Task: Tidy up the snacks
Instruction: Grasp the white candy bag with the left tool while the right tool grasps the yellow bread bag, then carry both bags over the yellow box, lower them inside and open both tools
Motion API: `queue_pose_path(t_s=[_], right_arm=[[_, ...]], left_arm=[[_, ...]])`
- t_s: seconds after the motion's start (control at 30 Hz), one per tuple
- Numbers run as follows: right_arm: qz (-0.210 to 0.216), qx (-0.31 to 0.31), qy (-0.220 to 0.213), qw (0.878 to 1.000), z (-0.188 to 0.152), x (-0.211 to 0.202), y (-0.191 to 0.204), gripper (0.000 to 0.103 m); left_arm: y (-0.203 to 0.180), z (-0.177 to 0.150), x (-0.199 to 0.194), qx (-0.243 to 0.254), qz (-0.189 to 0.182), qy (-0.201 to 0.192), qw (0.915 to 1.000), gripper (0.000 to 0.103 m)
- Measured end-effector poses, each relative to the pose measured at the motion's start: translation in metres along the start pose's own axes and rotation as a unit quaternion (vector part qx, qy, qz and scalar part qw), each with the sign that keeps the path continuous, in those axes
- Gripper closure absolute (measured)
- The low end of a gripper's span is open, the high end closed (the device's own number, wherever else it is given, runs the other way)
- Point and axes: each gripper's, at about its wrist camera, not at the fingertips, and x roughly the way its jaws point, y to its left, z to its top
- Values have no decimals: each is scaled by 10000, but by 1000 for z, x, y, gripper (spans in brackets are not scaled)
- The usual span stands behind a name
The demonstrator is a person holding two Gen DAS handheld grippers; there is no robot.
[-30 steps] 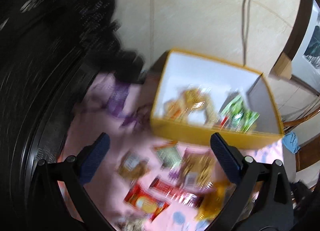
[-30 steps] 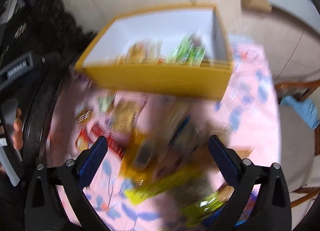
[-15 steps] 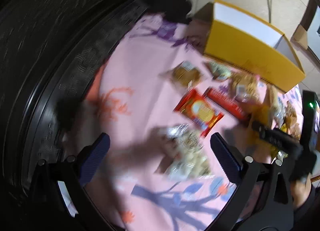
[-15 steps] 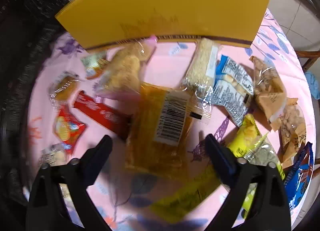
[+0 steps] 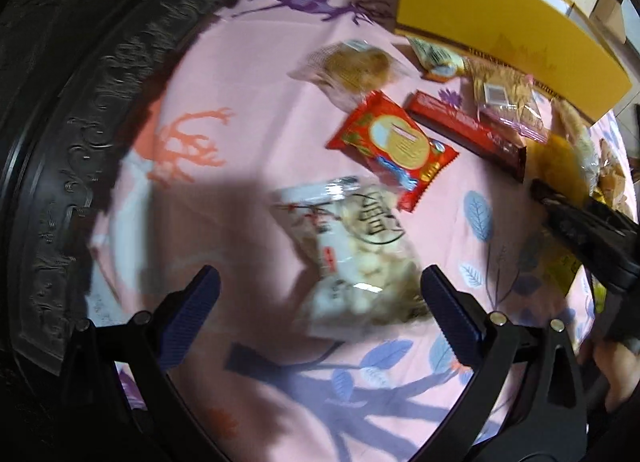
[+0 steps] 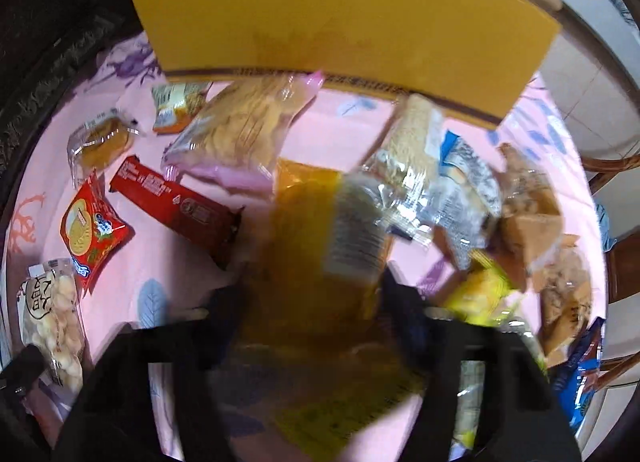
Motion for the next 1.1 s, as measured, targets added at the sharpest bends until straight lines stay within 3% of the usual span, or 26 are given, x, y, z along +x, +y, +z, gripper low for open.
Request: queue_pose_path(t_s=[0.13, 0.3, 0.43, 0.67, 0.77, 0.8, 0.83, 0.97, 1.0, 1.03, 1.1], right_arm=[[263, 146, 189, 9994, -4, -10, -18, 54], [509, 113, 332, 9981, -25, -33, -23, 54], [650, 85, 471, 9967, -41, -38, -19, 54], [682, -69, 566, 9960, -50, -35, -6, 54], [670, -99, 572, 9961, -51, -35, -7, 54], [659, -107, 568, 9961, -50, -34, -5, 54], [649, -115, 570, 9962, -51, -34, -5, 54], [614, -163, 584, 9963, -50, -31, 0, 54], [607, -177, 576, 9963, -50, -31, 0, 54], [621, -165, 575, 9963, -50, -31, 0, 54], [644, -93, 514, 9966, -50, -37, -3, 54]], left_arm=[[-14, 4, 12, 39, 41, -101, 9999, 2], [-12, 4, 19, -12, 325, 93, 9994, 2], [9, 2, 6, -370, 240, -72, 9990, 2], [15, -9, 37, -491, 245, 547, 9970, 2], [20, -11, 40, -606, 112, 339, 9975, 2], [20, -9, 39, -591, 42, 222, 9980, 9], [19, -7, 36, -541, -53, 130, 9984, 25], [7, -2, 33, -207, -93, -39, 9997, 33], [5, -3, 31, -190, -220, -73, 9996, 46], [3, -2, 27, -162, -313, -108, 9993, 51], [-3, 1, 15, -119, -434, -161, 9989, 51]])
